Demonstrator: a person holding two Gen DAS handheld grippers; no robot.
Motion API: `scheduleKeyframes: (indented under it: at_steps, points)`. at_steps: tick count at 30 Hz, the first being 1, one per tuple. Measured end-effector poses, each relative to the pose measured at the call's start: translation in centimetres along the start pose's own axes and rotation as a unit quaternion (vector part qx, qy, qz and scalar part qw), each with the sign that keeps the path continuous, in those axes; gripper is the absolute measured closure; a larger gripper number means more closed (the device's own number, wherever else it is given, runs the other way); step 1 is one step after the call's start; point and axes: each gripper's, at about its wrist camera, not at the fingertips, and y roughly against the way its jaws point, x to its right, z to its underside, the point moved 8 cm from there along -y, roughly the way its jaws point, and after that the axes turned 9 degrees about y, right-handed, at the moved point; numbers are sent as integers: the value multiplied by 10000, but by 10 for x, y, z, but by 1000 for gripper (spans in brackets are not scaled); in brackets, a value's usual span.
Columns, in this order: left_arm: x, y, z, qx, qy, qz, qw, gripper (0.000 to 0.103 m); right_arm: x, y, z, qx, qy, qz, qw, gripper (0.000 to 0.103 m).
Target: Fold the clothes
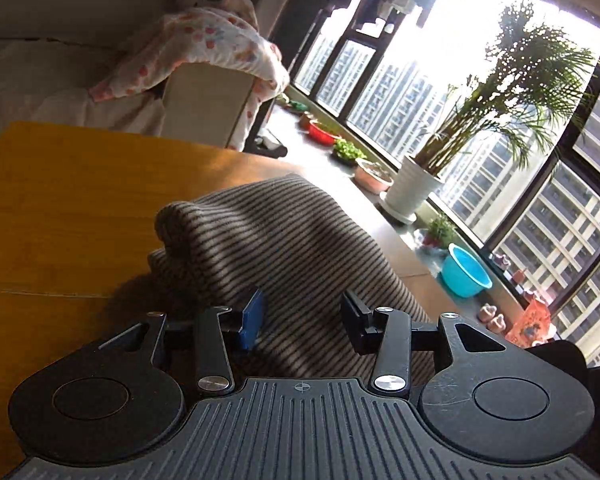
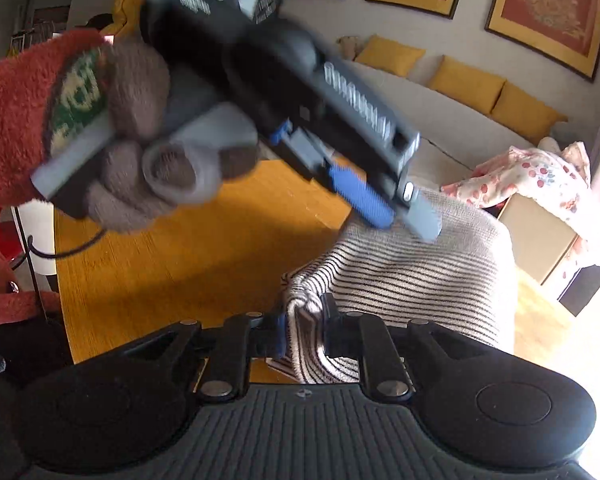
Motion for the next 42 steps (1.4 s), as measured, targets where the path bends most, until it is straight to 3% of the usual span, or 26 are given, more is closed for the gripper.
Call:
scheduleKeyframes:
  at_steps: [2,3,4,5,8,12,16,18,21,23,26,29,32,33,34,37,40,42]
  points:
    - [-1,-1,4,4,-90,-52,9999,57,9,13,-2,152,-88,124,9998,48]
    - [-2,0,4,-14,-53,-46,10000,57,21,20,-1,225,-325,220,9990,20]
    - [-3,3,5,-33,-23,-32,10000,57,36,28,0,297,-601,322,9972,8]
    - [-4,4,6,-42,-16,-24,10000,57,50,35,1,369,-878,424,9946,6]
    - [-4,4,7,-47,-29,-38,10000,57,98,29,14,300,-2172,384,9749,4]
    - [-5,6,7,-61,-10,-8,10000,57,126,2,53,86,-3491,85,9370,4]
    - [-9,4,5,-99,90,118,9998,57,120,-31,71,-62,-3859,-272,9221,5]
    - [-14,3,1,-116,160,154,9997,56,110,-31,59,-28,-3697,-261,9288,10]
    - [-22,3,-4,-132,233,213,9994,53,91,-13,27,209,-3042,-385,9516,39]
    - [-22,3,-3,-124,244,291,9992,53,84,-4,20,150,-2803,-407,9589,39]
    - [-19,4,1,-98,207,412,9989,53,80,-10,44,-444,-2518,18,9668,39]
    - [-13,5,5,-64,-48,310,9995,53,81,-9,62,-735,-2591,228,9628,27]
    - [-14,3,3,-94,-35,326,9994,52,83,1,46,-501,-2429,253,9684,14]
    - [-15,2,2,-99,1,346,9994,52,85,4,35,-336,-2312,311,9718,3]
    - [-16,2,2,-97,26,365,9993,52,89,4,27,-205,-2228,432,9737,0]
    - [-19,1,1,-90,69,425,9990,52,101,-4,9,59,-2024,870,9754,0]
    - [-21,1,0,-121,105,475,9987,53,95,-48,24,-719,-1132,1431,9806,0]
    - [-23,1,-1,-140,123,487,9986,53,86,-55,30,-687,-871,1645,9801,0]
